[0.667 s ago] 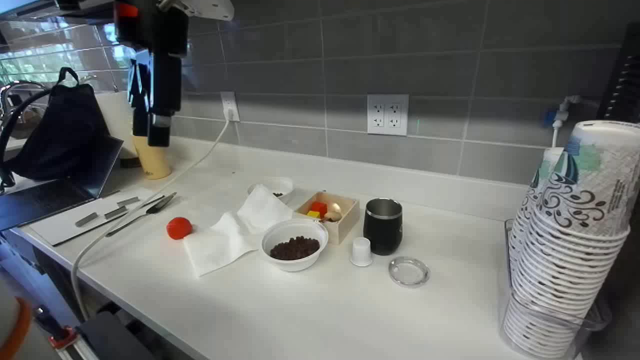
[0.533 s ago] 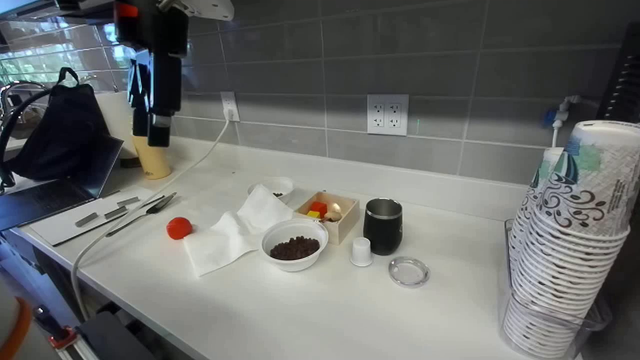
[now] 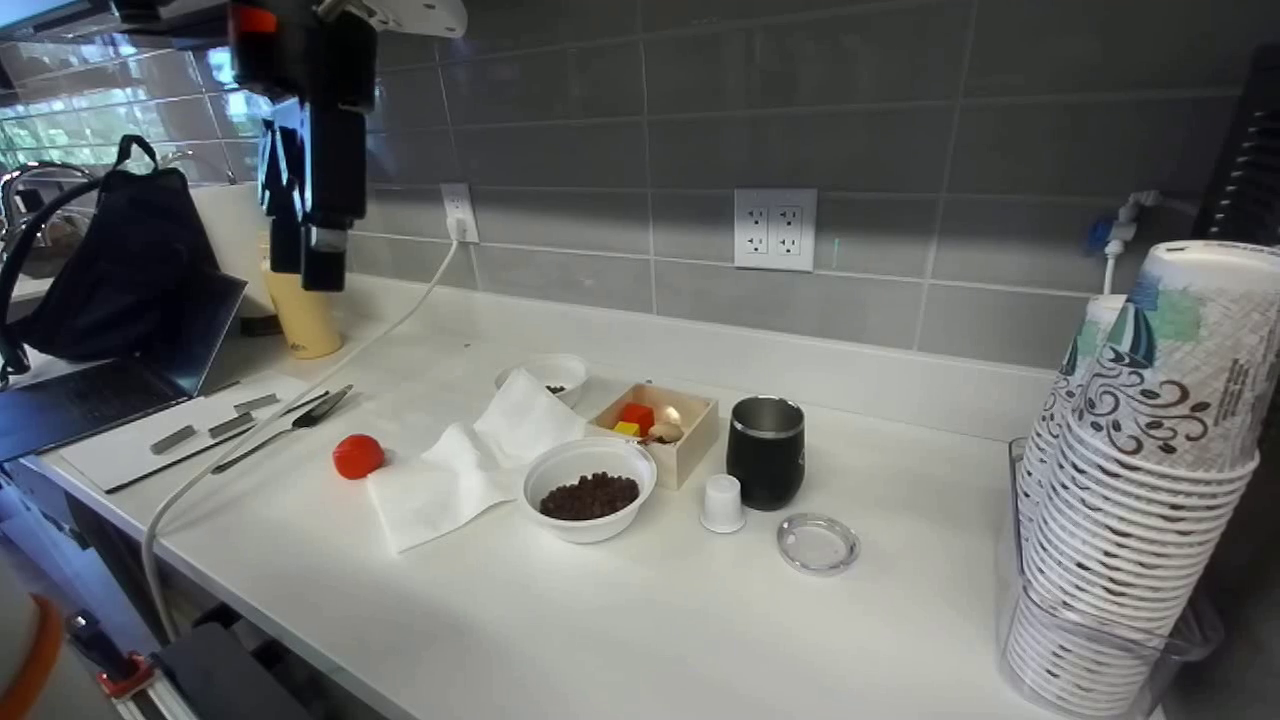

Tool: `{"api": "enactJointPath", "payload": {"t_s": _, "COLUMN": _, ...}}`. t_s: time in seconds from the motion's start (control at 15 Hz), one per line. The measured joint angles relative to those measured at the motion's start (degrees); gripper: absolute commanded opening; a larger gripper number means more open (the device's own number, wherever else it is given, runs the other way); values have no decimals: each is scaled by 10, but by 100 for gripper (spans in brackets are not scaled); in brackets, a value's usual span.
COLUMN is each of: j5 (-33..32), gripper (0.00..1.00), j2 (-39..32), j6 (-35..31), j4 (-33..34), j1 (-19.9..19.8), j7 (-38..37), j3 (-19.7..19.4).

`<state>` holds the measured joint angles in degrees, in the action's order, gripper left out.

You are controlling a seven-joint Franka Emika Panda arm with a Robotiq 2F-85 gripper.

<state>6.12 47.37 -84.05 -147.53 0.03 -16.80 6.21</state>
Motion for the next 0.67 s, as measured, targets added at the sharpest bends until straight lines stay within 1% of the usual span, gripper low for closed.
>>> {"api": "enactJointPath", "payload": {"t_s": 0.13, "j5": -24, "gripper": 100, "j2": 12, "j6": -13, "j4": 4, "j1": 0, "j7": 0, "j3": 15}}
{"api": "enactJointPath", "payload": {"t_s": 0.33, "j5": -64, "gripper": 100, "j2": 51, "j6": -16, "j4": 20, "j1": 0, "j7": 0, "j3": 32}}
{"api": "enactJointPath", "payload": {"t_s": 0.53, "j5": -115, "gripper": 100, "j2": 105, "j6": -15, "j4": 44, "j1": -2, "j7": 3, "j3": 29}}
{"api": "enactJointPath", "payload": {"t_s": 0.67, "j5": -155, "gripper": 100, "j2": 139, "j6": -18, "j4": 66, "j1": -9, "j7": 13, "j3": 16}}
